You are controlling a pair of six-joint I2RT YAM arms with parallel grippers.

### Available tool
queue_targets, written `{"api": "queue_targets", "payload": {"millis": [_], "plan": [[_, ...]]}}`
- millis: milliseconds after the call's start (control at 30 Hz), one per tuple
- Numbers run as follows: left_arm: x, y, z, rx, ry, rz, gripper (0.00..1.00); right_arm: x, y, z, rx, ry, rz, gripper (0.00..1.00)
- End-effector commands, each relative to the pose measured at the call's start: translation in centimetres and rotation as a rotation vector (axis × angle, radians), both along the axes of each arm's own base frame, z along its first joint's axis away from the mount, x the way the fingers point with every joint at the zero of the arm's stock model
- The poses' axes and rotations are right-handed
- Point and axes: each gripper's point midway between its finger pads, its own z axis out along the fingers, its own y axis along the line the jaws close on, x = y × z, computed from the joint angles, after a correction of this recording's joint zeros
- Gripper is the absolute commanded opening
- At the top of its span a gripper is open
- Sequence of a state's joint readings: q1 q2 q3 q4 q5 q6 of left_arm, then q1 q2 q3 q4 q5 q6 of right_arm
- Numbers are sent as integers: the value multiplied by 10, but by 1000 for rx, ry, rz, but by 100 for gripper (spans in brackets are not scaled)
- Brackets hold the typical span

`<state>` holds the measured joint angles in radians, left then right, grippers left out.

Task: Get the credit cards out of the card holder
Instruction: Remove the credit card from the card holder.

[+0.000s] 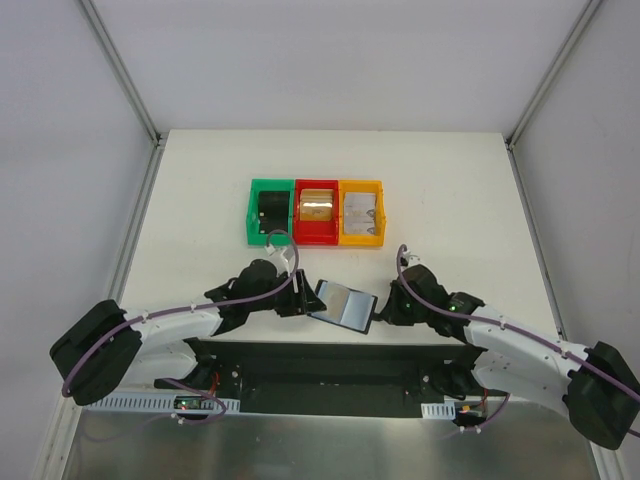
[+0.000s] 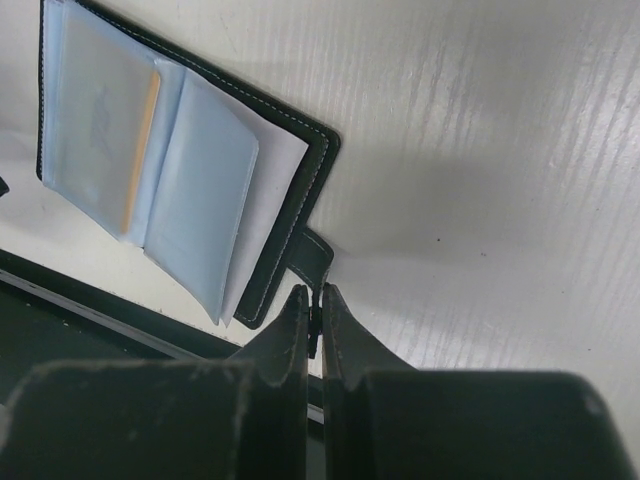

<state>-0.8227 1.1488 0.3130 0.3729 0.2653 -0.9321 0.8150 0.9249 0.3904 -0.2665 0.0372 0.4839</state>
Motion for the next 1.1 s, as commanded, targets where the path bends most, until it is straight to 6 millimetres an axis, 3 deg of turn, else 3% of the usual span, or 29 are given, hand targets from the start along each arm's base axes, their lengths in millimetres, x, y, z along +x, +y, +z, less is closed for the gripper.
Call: {"api": "queue_targets", "payload": {"millis": [0, 467, 1067], "plan": [[-2, -6, 13, -45, -10, -39, 55, 2, 11, 3, 51, -8, -15, 1], [1, -4, -13, 16, 49, -8, 57, -3, 22, 2, 74, -6, 3, 0], [13, -17, 3, -40, -8, -7, 59, -3, 25, 3, 78, -9, 9, 0]]}}
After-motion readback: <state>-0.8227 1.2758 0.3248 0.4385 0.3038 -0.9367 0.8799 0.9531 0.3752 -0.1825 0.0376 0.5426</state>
